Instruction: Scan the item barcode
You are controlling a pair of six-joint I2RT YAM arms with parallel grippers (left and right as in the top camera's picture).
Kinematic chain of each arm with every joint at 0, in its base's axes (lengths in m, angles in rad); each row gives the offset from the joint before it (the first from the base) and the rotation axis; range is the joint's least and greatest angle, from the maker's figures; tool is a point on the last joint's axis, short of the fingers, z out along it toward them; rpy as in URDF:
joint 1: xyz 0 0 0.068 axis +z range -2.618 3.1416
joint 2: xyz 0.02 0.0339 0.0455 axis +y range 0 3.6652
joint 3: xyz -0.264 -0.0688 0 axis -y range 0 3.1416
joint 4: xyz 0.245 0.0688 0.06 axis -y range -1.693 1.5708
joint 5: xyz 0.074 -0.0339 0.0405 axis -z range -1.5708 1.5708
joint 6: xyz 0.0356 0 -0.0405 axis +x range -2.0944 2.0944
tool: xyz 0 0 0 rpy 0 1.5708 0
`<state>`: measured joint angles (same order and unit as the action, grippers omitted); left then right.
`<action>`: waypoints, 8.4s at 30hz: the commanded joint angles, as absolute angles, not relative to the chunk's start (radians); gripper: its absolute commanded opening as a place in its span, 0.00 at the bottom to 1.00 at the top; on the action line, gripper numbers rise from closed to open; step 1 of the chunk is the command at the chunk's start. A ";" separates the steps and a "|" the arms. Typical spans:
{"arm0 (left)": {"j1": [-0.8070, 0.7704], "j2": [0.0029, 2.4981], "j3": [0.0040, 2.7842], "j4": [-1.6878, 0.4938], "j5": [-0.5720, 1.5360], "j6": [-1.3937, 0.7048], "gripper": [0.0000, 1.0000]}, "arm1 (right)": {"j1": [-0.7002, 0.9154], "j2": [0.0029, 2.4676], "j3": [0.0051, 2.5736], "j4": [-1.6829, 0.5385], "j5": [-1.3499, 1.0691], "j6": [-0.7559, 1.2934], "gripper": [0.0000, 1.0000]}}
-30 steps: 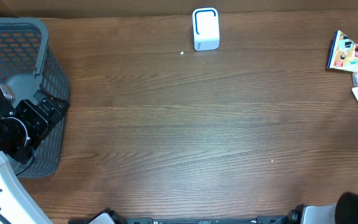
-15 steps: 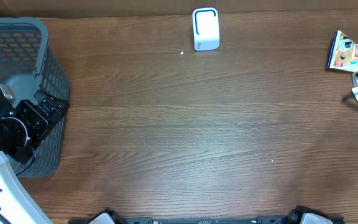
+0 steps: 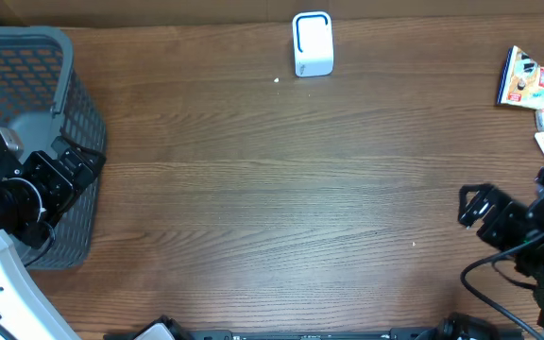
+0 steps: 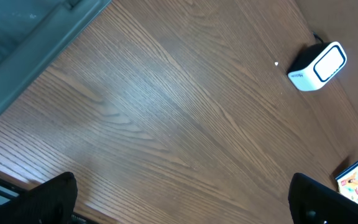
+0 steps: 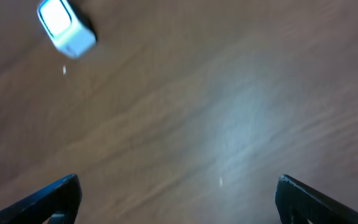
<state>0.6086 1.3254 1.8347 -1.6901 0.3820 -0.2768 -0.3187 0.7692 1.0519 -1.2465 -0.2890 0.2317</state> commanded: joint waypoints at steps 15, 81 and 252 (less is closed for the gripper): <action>0.602 1.324 1.831 -1.689 0.385 -0.254 1.00 | -0.315 0.774 1.048 -1.304 -0.268 0.208 1.00; 0.602 1.324 1.831 -1.689 0.385 -0.254 1.00 | 0.039 0.002 0.008 -0.027 -0.149 0.051 1.00; -0.073 0.089 0.241 -0.009 -0.136 -0.110 1.00 | 0.027 0.003 0.008 -0.084 -0.012 -0.005 1.00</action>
